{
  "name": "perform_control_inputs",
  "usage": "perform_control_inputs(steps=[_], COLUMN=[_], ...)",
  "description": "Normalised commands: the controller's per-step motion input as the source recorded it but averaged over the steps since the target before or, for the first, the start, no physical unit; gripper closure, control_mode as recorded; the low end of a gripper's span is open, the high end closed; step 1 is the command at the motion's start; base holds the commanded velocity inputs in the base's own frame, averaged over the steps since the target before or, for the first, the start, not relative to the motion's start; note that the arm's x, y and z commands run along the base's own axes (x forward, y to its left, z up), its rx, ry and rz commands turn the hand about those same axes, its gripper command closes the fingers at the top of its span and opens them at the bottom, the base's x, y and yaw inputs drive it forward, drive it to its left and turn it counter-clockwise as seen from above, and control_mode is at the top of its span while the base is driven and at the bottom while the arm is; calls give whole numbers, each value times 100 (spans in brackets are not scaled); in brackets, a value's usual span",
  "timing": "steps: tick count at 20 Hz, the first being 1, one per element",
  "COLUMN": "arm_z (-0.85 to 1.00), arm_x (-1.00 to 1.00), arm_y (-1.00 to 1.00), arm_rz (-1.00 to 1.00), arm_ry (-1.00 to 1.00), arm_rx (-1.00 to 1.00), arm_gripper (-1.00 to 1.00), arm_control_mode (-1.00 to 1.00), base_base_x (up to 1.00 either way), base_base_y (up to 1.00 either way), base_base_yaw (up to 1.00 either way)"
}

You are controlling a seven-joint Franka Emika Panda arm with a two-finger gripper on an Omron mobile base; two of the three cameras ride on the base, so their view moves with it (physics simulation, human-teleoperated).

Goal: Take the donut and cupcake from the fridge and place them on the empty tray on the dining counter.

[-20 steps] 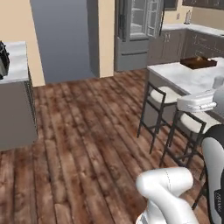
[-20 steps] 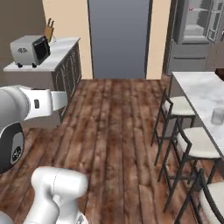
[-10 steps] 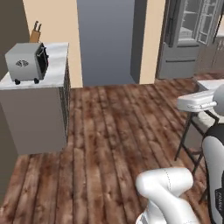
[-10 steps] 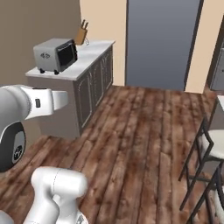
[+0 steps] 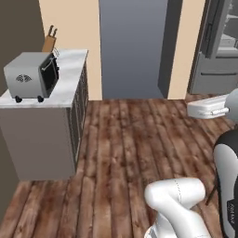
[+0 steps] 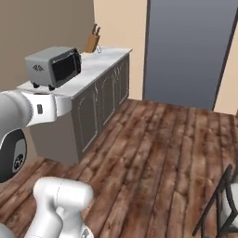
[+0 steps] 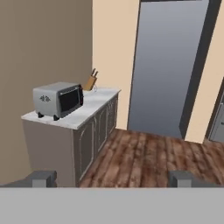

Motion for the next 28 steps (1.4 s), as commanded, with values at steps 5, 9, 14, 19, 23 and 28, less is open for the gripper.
perform_control_inputs(steps=[5,9,14,19,23,28], arm_z=[0,0,0,0,0,0], arm_x=[0,0,0,0,0,0], arm_y=[0,0,0,0,0,0], arm_rz=[0,0,0,0,0,0], arm_ry=[0,0,0,0,0,0], arm_rx=[0,0,0,0,0,0], arm_gripper=[-100,-100,-100,-100,-100,-100], arm_control_mode=[100,100,100,100,100,100], base_base_x=[100,100,100,98,17,0], base_base_y=[-86,-74,-22,-7,-40,-48], base_base_yaw=[3,0,0,-3,-18,-35])
